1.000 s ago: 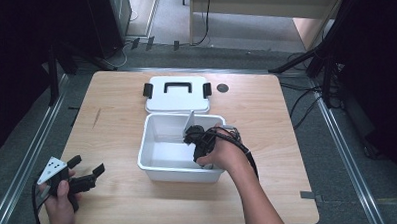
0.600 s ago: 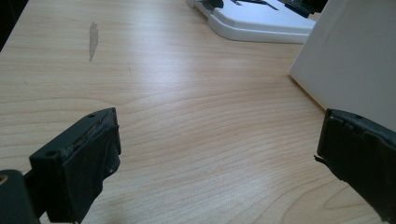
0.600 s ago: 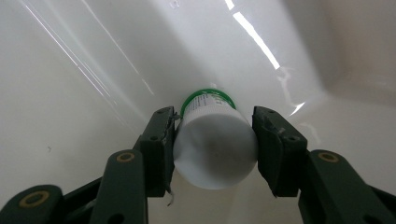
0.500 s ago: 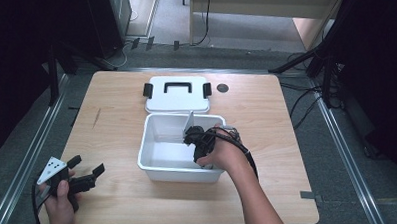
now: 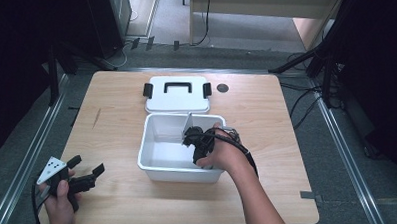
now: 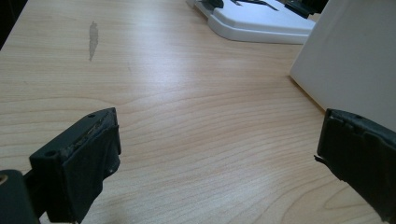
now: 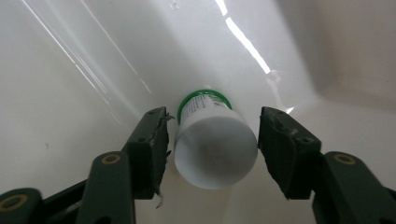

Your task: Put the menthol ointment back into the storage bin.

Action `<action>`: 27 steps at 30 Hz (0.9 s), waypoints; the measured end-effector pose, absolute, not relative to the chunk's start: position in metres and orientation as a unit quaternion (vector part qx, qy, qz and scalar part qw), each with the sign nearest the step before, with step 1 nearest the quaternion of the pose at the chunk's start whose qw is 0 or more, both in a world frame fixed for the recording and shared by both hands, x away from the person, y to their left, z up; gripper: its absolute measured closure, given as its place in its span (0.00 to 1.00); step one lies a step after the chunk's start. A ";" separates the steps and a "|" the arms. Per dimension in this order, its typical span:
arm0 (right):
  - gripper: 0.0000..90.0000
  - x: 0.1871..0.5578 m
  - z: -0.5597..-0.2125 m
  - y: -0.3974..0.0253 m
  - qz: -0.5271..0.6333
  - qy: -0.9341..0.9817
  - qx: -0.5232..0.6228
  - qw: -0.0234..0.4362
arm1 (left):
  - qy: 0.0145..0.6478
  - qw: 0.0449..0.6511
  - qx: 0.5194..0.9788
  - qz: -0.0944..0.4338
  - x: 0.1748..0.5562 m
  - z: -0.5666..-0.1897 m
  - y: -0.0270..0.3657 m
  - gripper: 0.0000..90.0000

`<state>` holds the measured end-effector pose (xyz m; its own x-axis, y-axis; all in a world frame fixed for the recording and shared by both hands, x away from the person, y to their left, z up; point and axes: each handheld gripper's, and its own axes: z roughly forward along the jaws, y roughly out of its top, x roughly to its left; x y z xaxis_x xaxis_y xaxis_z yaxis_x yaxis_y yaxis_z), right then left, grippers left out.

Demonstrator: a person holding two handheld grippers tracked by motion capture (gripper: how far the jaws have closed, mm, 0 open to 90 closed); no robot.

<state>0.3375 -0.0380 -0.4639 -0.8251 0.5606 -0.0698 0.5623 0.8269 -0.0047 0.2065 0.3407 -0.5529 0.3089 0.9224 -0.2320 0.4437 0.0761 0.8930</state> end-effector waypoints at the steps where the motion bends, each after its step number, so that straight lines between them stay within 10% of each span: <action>1: 0.47 0.337 -0.464 -0.038 -0.013 0.956 0.290 0.032 | 0.537 0.500 0.636 0.239 0.207 -0.553 0.341 0.00; 27: 0.42 0.326 -0.390 -0.050 0.015 0.950 0.307 0.062 | 0.537 0.502 0.634 0.241 0.207 -0.553 0.340 0.00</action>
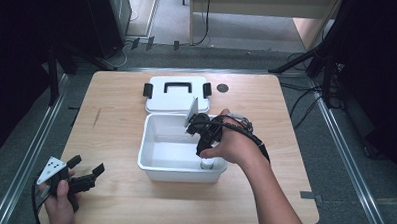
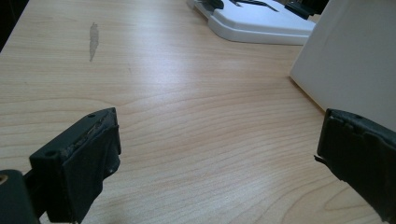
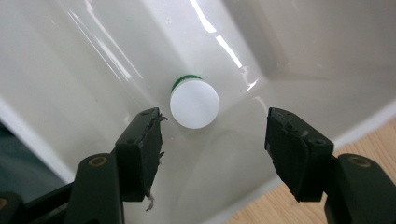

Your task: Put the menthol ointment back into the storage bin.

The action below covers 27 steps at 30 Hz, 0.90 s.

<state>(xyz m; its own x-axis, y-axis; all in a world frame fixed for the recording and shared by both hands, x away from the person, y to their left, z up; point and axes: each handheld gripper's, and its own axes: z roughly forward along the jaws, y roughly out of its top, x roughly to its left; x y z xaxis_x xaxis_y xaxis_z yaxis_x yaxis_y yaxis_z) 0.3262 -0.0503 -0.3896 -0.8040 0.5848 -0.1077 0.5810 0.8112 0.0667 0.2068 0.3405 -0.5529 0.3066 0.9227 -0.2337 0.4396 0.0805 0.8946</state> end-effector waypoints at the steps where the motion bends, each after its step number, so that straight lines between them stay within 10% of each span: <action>1: 0.42 0.326 -0.385 -0.052 0.017 0.949 0.307 0.063 | 0.537 0.502 0.634 0.241 0.207 -0.553 0.340 0.00; 27: 0.38 0.314 -0.344 -0.145 0.043 0.922 0.377 0.080 | 0.536 0.496 0.638 0.244 0.207 -0.553 0.339 0.00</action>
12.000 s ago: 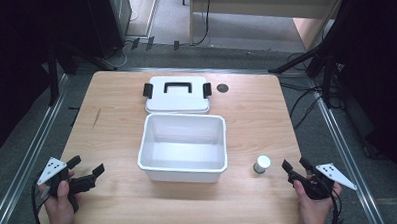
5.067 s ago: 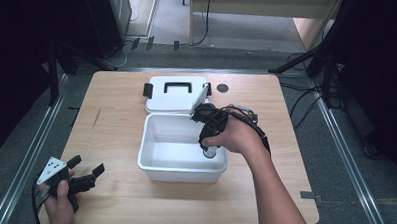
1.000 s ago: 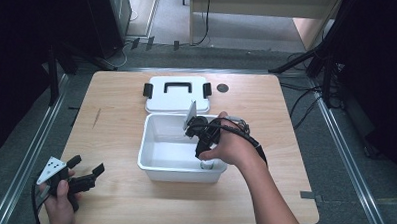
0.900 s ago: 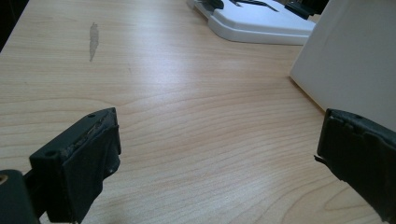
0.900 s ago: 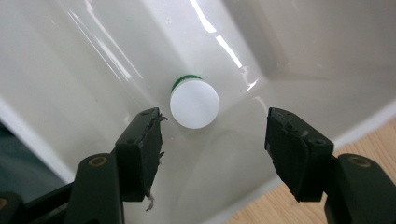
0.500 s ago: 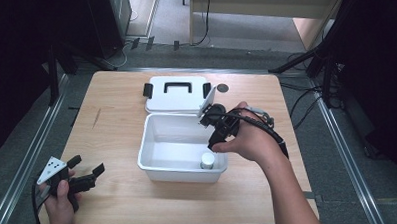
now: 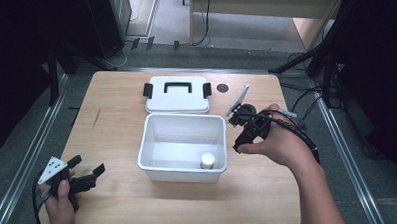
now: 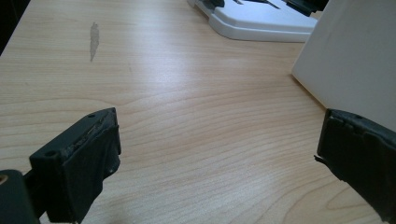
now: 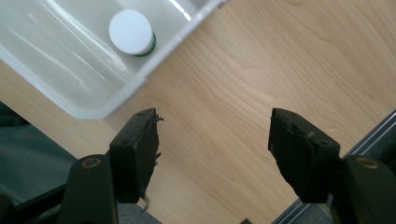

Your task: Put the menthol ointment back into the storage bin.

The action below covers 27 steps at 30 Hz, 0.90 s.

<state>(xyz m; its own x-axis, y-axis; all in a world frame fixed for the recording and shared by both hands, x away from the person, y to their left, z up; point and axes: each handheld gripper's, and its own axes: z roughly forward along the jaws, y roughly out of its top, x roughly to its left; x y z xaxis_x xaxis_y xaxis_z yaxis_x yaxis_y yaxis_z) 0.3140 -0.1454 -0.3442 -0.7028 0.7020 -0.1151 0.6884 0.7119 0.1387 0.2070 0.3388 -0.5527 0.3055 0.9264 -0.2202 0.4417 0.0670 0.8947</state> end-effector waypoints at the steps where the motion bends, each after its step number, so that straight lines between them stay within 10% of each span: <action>1: 0.38 0.314 -0.345 -0.150 0.042 0.921 0.379 0.080 | 0.536 0.496 0.638 0.244 0.207 -0.553 0.339 0.00; 27: 0.22 0.308 -0.381 -0.229 0.085 0.879 0.461 0.085 | 0.538 0.494 0.638 0.245 0.207 -0.553 0.339 0.00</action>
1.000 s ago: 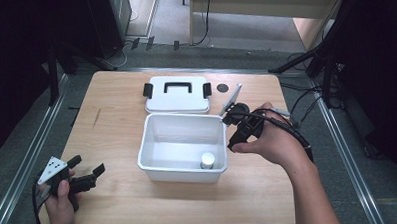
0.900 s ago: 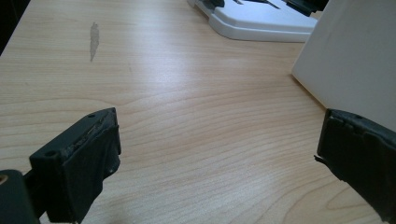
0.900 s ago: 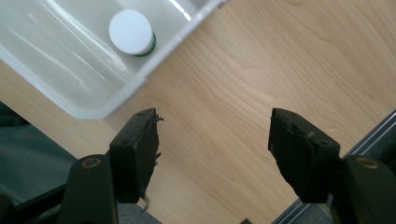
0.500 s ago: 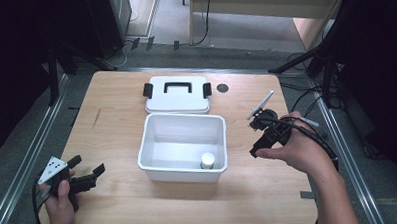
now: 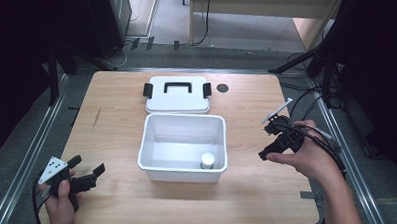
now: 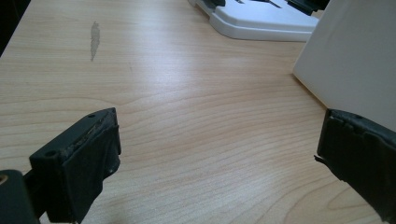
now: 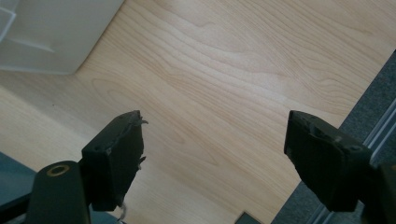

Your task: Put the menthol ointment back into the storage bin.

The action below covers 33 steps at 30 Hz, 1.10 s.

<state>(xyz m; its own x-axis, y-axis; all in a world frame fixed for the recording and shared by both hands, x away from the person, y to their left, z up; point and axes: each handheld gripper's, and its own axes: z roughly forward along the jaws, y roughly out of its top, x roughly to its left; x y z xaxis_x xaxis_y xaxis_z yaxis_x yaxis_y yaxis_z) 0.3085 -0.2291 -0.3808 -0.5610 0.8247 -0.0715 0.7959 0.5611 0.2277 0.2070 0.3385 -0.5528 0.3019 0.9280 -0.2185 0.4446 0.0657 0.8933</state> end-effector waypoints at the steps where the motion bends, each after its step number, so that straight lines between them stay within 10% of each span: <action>1: 0.21 0.308 -0.383 -0.232 0.089 0.877 0.463 0.088 | 0.538 0.493 0.638 0.245 0.207 -0.553 0.339 0.00; 33: 0.00 0.271 -0.490 -0.291 0.327 0.749 0.534 0.218 | 0.537 0.489 0.641 0.247 0.207 -0.553 0.338 0.00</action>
<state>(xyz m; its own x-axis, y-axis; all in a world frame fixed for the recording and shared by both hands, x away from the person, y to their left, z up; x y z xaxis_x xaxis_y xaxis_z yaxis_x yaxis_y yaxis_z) 0.2712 -0.2912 -0.4897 -0.3343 0.9422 0.0227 0.6575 0.2159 0.7219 0.2071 0.3384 -0.5526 0.3012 0.9306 -0.2081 0.4464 0.0552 0.8931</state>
